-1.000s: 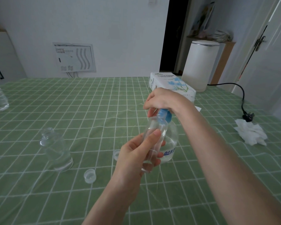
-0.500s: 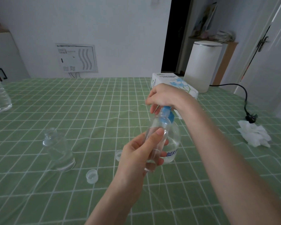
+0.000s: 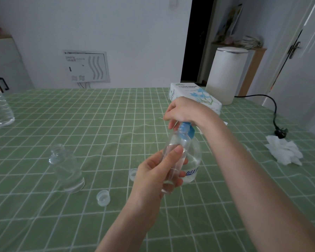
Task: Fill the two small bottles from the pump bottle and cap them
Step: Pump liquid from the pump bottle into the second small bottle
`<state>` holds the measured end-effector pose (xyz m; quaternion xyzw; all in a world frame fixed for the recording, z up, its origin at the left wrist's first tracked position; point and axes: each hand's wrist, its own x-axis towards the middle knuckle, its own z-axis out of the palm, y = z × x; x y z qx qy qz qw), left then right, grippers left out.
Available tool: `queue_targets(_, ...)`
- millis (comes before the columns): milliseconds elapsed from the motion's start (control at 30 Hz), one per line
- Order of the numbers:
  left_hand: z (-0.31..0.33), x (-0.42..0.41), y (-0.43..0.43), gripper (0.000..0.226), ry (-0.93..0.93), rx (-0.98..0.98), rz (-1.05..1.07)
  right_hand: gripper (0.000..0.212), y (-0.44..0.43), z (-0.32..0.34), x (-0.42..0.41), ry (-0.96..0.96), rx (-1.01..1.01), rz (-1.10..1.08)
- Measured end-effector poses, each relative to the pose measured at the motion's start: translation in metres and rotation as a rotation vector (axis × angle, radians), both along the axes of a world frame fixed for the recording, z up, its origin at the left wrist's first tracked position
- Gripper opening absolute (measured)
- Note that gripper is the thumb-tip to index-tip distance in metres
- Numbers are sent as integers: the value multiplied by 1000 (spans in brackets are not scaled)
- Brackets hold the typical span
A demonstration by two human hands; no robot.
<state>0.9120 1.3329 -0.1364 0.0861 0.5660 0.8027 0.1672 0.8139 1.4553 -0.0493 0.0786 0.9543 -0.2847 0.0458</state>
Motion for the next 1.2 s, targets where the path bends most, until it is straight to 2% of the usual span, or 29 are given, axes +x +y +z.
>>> queue_targets(133, 1, 0, 0, 30, 25, 9, -14, 27, 1, 5, 0, 66, -5, -19)
queue_targets(500, 1, 0, 1, 27, 1, -4, 2, 28, 0, -6, -2, -38, -15, -3)
queue_targets(933, 1, -1, 0, 30, 33, 3, -3, 27, 0, 6, 1, 52, -16, 12)
queue_targets(1067, 0, 0, 0, 37, 42, 18, -10, 28, -1, 6, 0, 18, -1, 12)
queue_targets(1200, -1, -1, 0, 33, 42, 8, -11, 31, 0, 5, -3, -15, -8, -3)
